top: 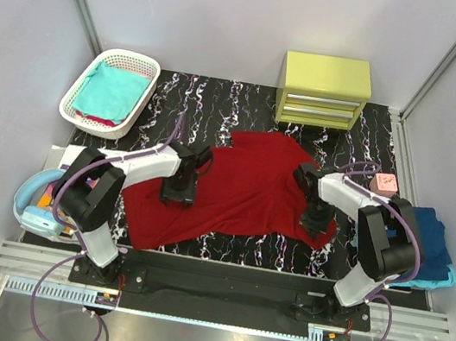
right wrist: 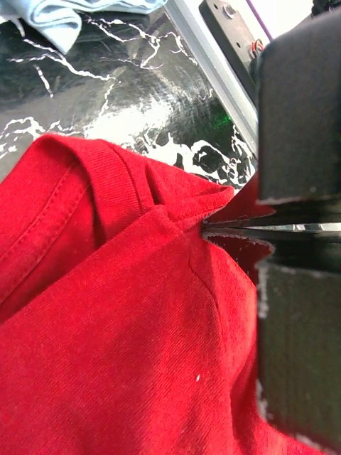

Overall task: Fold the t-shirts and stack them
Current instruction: Fold the flattened tshirt in 1/3 of the way

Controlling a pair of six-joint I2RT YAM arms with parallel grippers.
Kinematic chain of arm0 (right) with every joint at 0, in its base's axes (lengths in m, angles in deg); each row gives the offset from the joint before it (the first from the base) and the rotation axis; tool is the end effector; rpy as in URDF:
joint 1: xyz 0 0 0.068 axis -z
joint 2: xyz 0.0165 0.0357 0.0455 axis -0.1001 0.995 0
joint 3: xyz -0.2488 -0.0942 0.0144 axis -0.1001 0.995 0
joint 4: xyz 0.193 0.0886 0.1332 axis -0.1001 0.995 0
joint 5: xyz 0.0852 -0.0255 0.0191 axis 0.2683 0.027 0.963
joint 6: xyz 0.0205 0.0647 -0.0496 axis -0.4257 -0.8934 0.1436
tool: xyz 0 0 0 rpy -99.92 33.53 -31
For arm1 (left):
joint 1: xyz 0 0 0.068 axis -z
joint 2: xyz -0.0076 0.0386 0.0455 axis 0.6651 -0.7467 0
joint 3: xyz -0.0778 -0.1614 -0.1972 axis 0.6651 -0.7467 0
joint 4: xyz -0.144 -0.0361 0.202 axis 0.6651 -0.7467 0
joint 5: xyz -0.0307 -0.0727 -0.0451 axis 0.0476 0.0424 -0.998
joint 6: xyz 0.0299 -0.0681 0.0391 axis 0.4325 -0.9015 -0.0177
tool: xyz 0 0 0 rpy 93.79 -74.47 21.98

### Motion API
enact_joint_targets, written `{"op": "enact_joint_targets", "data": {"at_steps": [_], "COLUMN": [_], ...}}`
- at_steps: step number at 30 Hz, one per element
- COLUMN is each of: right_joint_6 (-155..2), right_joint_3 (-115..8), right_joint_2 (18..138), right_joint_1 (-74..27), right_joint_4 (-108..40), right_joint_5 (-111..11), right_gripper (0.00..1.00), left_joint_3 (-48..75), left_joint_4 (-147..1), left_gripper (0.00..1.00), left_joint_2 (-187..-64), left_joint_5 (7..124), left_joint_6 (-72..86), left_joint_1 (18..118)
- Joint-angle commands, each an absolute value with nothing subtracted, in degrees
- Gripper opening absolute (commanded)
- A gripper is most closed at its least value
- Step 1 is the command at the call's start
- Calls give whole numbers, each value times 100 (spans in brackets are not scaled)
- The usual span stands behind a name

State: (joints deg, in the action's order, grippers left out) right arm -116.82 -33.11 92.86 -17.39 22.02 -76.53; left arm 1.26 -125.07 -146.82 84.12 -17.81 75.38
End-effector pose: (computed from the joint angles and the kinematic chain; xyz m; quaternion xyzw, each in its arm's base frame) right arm 0.2346 0.0745 0.1204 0.1968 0.9648 -0.1693 0.0416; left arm 0.2411 -0.1449 0.1306 -0.0296 0.9952 0.0575 0.0728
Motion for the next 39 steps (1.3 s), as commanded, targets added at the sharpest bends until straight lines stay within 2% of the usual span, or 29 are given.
{"op": "enact_joint_targets", "data": {"at_steps": [1,3,4,8,11,16,24,32,35,39], "right_joint_6": [-11915,-11924,-11898,-11713,-11590,-11458,-11230,-11186,-11168,-11133], "right_joint_3": [-3240,-3223,-3223,-3284,-3354,-3469,-3732,-3601,-3583,-3478], "right_joint_2": [8820,8444,8285,7677,7676,7720,8590,9011,9152,9197], "right_joint_1": [-1702,-1719,-1737,-1746,-1755,-1755,-1807,-1816,-1807,-1807], "right_joint_4": [2437,2463,2420,2446,2481,2026,1857,1883,1883,1787], "right_joint_5": [-7627,-7635,-7661,-7933,-7908,-7636,-7565,-7688,-7644,-7512], "right_gripper": [0,1,15,39,44,45,49,63,64,61], "left_joint_3": [428,437,437,411,402,402,227,60,24,7], "left_joint_4": [-12537,-12537,-12520,-12458,-12432,-12423,-12432,-12423,-12414,-12414], "left_gripper": [56,56,56,56,56,56,56,57,57,57], "left_joint_2": [-14659,-14642,-14616,-14598,-14642,-14651,-14413,-14185,-14097,-14000], "left_joint_5": [8384,8375,8375,8314,8287,8243,8164,8059,8032,7997], "left_joint_6": [-1501,-1465,-1457,-1430,-1404,-1377,-1447,-1509,-1509,-1474], "left_joint_1": [7369,7360,7360,7360,7360,7360,7368,7368,7368,7377]}}
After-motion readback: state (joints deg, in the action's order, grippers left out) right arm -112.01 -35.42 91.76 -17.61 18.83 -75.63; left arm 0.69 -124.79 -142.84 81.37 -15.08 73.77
